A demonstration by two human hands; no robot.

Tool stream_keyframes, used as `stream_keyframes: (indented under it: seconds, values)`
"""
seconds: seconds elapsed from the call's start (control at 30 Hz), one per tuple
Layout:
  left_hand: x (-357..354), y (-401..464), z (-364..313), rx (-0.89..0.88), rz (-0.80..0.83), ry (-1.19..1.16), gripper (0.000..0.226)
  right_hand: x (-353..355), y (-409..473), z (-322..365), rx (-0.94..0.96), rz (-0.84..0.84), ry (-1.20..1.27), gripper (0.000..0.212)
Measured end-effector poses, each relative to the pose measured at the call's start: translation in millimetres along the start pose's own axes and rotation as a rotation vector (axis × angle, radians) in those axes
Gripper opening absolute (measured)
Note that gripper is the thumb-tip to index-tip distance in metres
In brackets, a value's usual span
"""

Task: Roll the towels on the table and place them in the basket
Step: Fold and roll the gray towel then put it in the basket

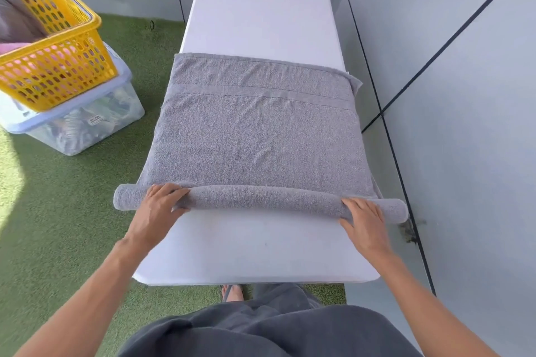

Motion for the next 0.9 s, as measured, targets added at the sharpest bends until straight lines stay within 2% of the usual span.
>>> stream_keyframes:
  seconds: [0.1, 0.2, 0.23, 0.27, 0.3, 0.37, 0.4, 0.43, 0.5, 0.57, 0.6, 0.73, 0.8, 0.9]
  values:
    - [3.4, 16.3, 10.4, 0.100, 0.210, -0.102, 0.042, 1.6, 8.1, -4.6, 0.012, 0.179, 0.041, 0.041]
    - [-8.4, 21.7, 24.7, 0.255, 0.459, -0.199, 0.049, -0.4, 12.5, -17.3, -0.115, 0.439, 0.214, 0.040]
    - [-7.9, 25.1, 28.9, 0.306, 0.443, -0.242, 0.052, -0.5, 14.7, -19.9, -0.159, 0.455, 0.292, 0.039]
    - [-2.1, 29.0, 32.5, 0.350, 0.355, -0.293, 0.052, 2.2, 18.1, -20.8, -0.186, 0.407, 0.353, 0.038]
    - [8.0, 32.1, 34.4, 0.362, 0.214, -0.308, 0.046, 7.7, 22.5, -21.1, -0.183, 0.290, 0.373, 0.037]
    - [28.3, 33.5, 24.6, 0.228, -0.051, -0.203, 0.028, 18.3, 24.9, -18.9, -0.138, 0.016, 0.322, 0.031]
    - [31.6, 29.2, 15.8, 0.139, -0.129, -0.140, 0.020, 18.1, 21.4, -16.3, -0.124, -0.054, 0.277, 0.029]
    - [32.6, 22.1, 5.4, 0.074, -0.173, -0.100, 0.017, 14.9, 16.5, -12.7, -0.111, -0.074, 0.224, 0.030]
    - [22.9, 5.0, -5.7, 0.016, -0.167, -0.047, 0.032, 3.4, 6.0, -4.7, -0.064, -0.034, 0.094, 0.045]
    - [9.0, -8.2, -9.9, -0.033, -0.117, 0.029, 0.053, -4.5, -2.0, -1.4, -0.016, 0.006, -0.013, 0.058]
    - [3.8, -11.9, -10.9, -0.051, -0.096, 0.064, 0.057, -4.7, -3.8, -1.3, -0.008, 0.013, -0.027, 0.058]
    - [6.1, -7.1, -3.2, 0.037, -0.002, 0.034, 0.049, 5.4, -2.0, 0.4, -0.048, 0.021, 0.005, 0.042]
    - [4.9, -0.8, 4.7, 0.073, 0.174, -0.024, 0.044, 7.9, -1.3, -0.6, -0.054, 0.102, 0.028, 0.040]
    - [-4.4, 0.1, 26.2, 0.205, 0.437, -0.149, 0.048, 2.2, 4.0, -15.8, -0.103, 0.372, 0.095, 0.041]
Point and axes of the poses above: each hand's wrist, its own y-axis towards the middle knuckle, its own x-axis out of the back of the hand, z = x × y, the point moved 8 cm from there along y, towards the middle knuckle, and after that the axes turned 4 degrees about -z, right-handed, at the moved point
